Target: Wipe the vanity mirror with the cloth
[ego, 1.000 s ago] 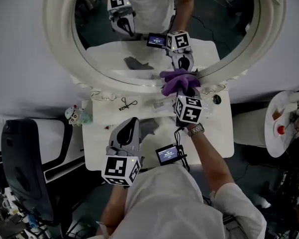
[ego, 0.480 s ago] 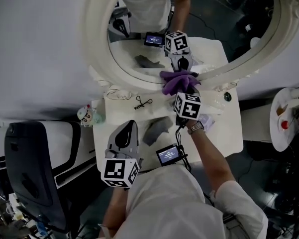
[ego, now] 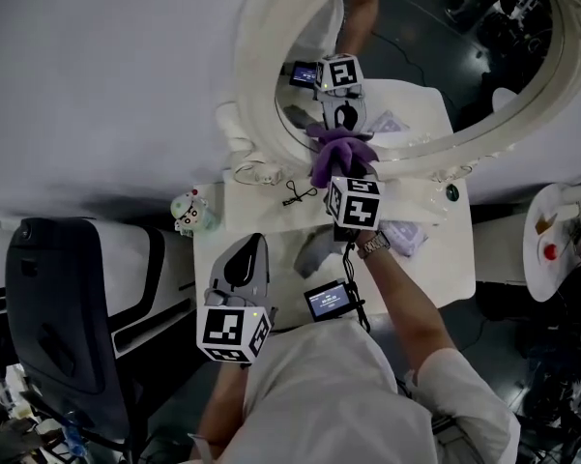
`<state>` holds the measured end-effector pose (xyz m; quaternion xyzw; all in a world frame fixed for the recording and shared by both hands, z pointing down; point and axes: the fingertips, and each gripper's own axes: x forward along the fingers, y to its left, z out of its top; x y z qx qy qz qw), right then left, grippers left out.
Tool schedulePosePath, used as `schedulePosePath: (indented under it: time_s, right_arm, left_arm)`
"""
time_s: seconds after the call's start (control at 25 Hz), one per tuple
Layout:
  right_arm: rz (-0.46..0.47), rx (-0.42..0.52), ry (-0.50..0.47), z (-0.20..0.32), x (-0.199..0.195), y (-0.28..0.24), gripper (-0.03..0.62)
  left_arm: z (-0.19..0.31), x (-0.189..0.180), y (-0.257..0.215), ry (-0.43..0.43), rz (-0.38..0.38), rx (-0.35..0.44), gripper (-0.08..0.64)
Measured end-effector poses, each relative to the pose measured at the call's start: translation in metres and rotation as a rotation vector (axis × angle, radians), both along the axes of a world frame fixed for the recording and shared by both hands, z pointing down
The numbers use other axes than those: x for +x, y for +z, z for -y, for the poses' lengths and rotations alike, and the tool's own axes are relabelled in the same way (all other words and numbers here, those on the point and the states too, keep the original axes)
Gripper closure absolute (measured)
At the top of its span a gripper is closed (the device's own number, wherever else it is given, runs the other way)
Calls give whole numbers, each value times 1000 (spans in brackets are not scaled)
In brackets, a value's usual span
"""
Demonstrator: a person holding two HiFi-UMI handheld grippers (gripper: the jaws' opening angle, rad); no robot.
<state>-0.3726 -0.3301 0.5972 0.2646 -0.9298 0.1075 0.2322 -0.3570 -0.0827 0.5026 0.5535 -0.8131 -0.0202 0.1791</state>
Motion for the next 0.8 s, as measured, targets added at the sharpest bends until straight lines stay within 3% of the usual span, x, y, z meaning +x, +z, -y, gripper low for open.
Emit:
schedulePosePath:
  time_s: [0.44,0.8]
  right_arm:
    - [3,93,-103,-50,-47,-50,537]
    - [90,183,-197,-78,-71,-139,538]
  left_arm:
    - [-61,-19,0,-97,-17,44,560]
    - [-94,-11,-4,-130,-7,80,560]
